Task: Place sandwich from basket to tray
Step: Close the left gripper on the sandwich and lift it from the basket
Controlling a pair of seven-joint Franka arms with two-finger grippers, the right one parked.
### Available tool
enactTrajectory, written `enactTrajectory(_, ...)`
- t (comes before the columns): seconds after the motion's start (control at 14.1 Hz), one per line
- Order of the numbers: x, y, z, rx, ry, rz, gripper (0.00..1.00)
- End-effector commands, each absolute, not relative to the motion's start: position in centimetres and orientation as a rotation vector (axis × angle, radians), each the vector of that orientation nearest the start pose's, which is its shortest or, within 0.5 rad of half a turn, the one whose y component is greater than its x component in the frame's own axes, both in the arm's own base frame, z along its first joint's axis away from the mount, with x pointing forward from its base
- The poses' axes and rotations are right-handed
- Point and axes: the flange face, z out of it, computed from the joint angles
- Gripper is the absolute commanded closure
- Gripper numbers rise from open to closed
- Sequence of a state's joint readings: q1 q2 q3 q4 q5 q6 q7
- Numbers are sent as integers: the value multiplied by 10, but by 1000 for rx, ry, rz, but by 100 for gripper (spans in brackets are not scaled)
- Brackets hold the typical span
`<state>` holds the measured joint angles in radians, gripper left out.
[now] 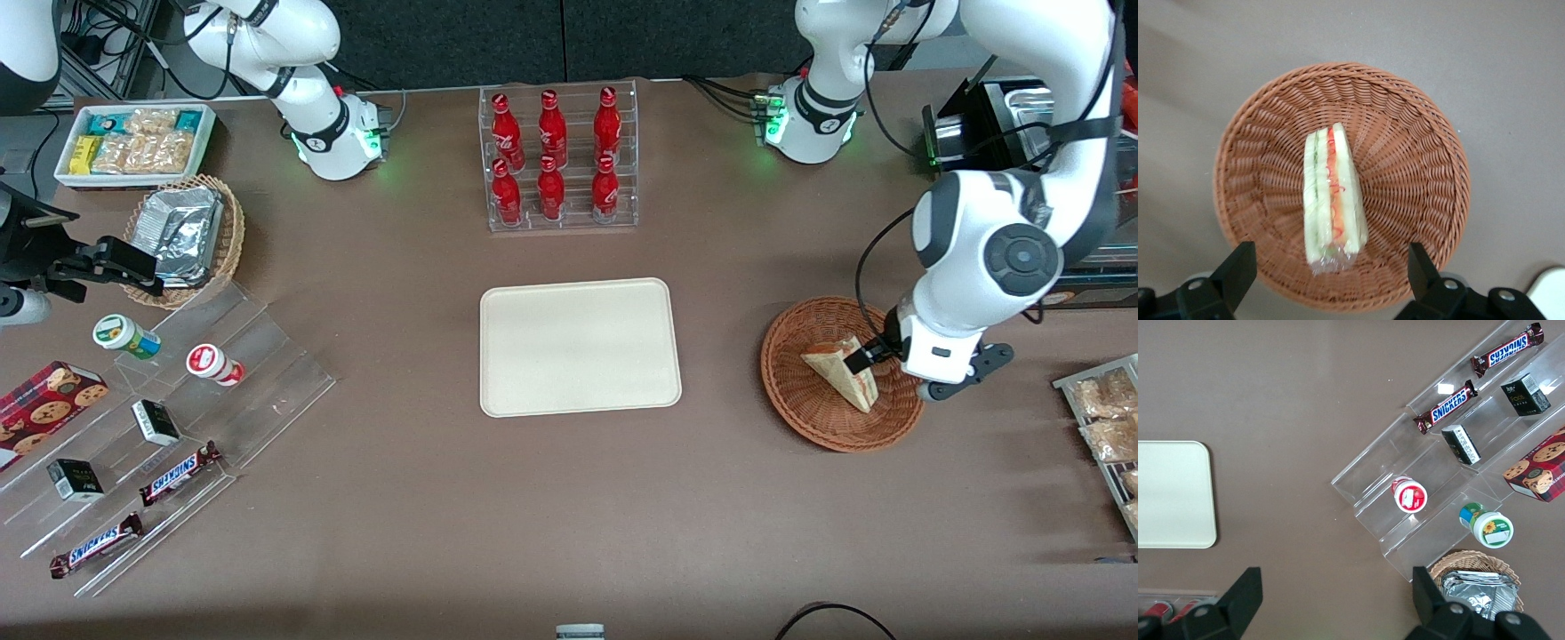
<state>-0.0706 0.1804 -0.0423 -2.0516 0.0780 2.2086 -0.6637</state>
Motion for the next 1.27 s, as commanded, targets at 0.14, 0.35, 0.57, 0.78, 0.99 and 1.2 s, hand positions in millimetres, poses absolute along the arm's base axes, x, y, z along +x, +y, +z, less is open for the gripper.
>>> enactTrajectory(0.14, 550, -55, 325, -3001, -885, -135, 0)
enactTrajectory(0.35, 549, -56, 307, -3001, -925, -150, 0)
enactTrajectory(0.57, 548, -56, 294, -2998, -923, -126, 0)
enactTrajectory(0.78, 541, -56, 282, -2996, -920, -107, 0)
enactTrajectory(0.99, 539, -56, 265, -2989, -915, -69, 0)
enactTrajectory(1.2, 539, -56, 260, -2989, -914, -64, 0)
